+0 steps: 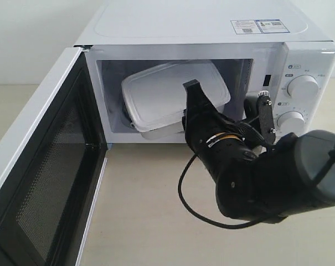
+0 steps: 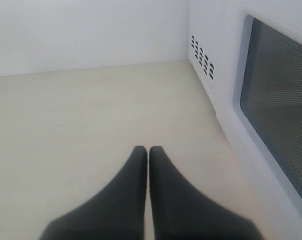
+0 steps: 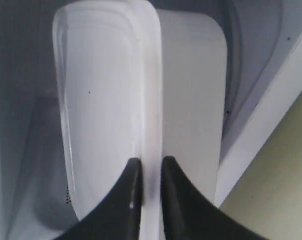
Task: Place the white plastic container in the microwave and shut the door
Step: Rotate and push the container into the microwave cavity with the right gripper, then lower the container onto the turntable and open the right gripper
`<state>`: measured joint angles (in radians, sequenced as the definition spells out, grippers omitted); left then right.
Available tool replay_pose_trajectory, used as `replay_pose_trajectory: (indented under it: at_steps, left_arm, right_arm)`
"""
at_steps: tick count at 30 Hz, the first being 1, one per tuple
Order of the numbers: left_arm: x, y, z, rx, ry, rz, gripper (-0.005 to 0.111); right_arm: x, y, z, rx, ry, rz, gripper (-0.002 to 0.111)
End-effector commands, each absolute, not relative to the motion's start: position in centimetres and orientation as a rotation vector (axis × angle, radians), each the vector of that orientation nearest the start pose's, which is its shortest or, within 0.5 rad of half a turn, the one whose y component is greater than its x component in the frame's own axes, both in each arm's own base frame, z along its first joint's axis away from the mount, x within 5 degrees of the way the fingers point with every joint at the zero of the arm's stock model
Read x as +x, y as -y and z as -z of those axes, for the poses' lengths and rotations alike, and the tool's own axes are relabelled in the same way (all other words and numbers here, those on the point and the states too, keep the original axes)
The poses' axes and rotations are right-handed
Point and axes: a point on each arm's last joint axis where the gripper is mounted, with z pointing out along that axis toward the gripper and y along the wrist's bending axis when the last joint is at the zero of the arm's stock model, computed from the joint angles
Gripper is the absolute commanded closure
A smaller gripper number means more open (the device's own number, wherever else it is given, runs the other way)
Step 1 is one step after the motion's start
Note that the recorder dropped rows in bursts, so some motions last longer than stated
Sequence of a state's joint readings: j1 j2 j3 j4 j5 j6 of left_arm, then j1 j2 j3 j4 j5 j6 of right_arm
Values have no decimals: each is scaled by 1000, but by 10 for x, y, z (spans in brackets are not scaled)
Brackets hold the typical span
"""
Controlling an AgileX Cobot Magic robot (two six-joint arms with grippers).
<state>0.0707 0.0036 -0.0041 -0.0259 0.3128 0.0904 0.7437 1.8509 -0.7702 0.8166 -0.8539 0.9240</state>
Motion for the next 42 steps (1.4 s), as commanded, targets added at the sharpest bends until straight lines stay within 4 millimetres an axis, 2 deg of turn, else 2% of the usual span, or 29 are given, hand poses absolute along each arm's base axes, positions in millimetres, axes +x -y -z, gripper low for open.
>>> replay_pose_trajectory:
  at_steps: [1,16,21,24,29,31,39,42]
  left_arm:
    - [54,-3,-185,-19,-1794,-77,103]
    - [54,-3,-185,-19,-1794,-77,103]
    - [54,-3,-185,-19,-1792,-77,103]
    - [54,-3,-185,-19,-1792,-77,103]
    - [54,-3,-185,-19,-1792,-77,103]
    - [54,-3,-185,-19,-1792,-77,103]
    - [54,-3,-185,-19,-1792,-77,103]
    - [54,-3,-185,-19,-1792,-77,103]
  right_arm:
    - [300,-202,-162,1112,-1606,-1037,109]
    - [330,-214,-158,1160,-1536,-1065,109]
    - [336,-208,-158,1157,-1539,-1045,108]
    - [336,-208,-158,1157,-1540,-1039,100]
    - [336,-207,-158,1156,-1533,-1040,72]
    - [336,-207,-158,1156,-1533,-1040,65]
    - [330,-206,-150,1120,-1589,-1023,64]
    - [318,-199,-142,1082,-1631,-1010,64]
